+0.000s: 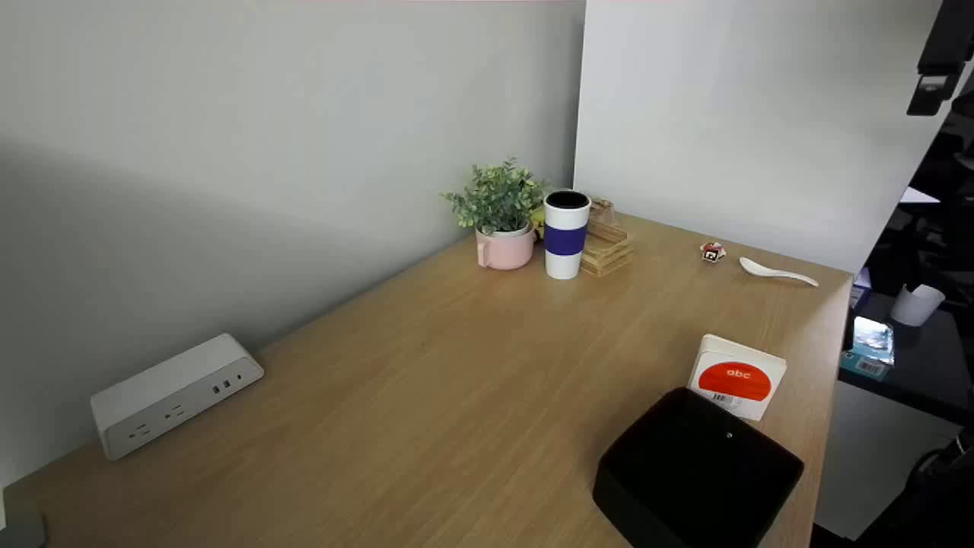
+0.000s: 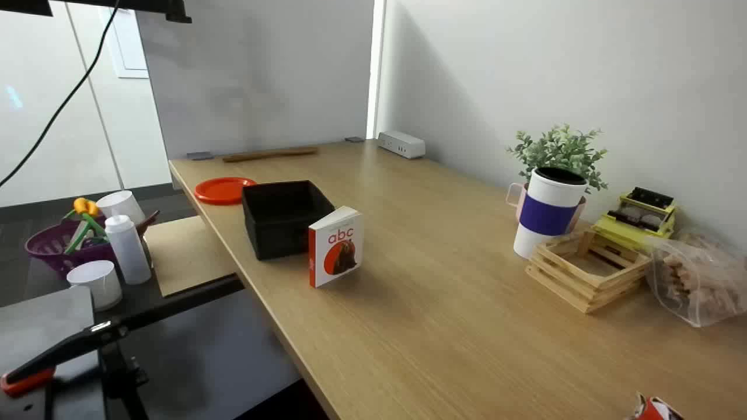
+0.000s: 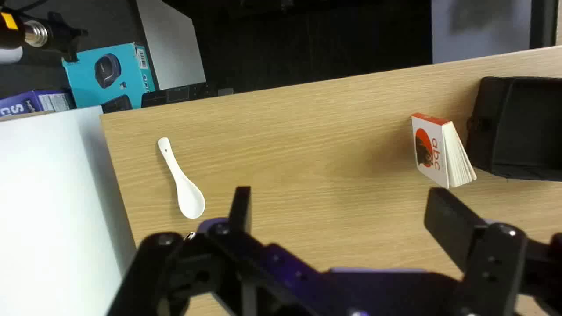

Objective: Put the book in the box

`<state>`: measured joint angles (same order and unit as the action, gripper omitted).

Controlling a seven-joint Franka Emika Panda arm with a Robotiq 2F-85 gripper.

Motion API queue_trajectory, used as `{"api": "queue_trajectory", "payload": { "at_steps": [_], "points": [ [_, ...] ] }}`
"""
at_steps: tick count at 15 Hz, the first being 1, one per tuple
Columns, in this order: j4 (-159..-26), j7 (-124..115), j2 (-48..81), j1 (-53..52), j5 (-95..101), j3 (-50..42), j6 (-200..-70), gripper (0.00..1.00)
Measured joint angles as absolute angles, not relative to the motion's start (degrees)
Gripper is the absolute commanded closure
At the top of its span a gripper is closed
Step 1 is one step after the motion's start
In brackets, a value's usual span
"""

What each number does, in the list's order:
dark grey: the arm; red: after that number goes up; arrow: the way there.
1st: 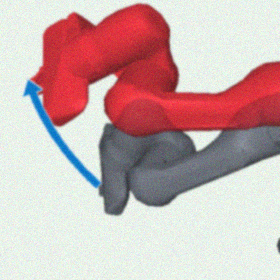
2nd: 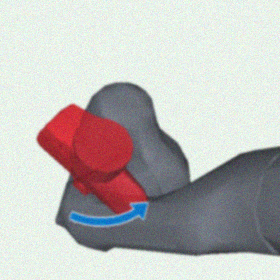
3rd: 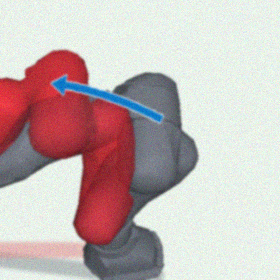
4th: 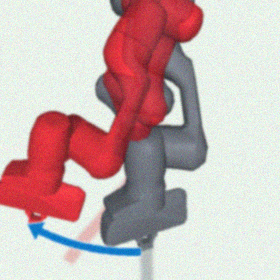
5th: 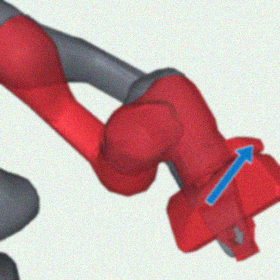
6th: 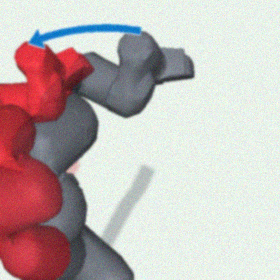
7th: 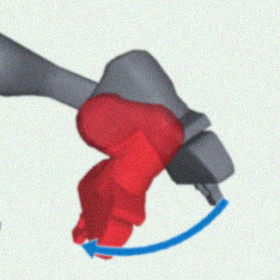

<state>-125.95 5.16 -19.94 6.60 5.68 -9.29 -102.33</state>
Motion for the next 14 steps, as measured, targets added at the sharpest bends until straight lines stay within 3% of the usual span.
{"api": "queue_trajectory", "payload": {
  "at_steps": [8, 14],
  "points": [
    [-125.95, 5.53, -19.94, 6.56, 5.67, -9.29, -102.33, 0.00],
    [-125.89, 21.42, -18.32, 4.34, 5.27, -9.30, -101.20, 0.00]
  ]
}}
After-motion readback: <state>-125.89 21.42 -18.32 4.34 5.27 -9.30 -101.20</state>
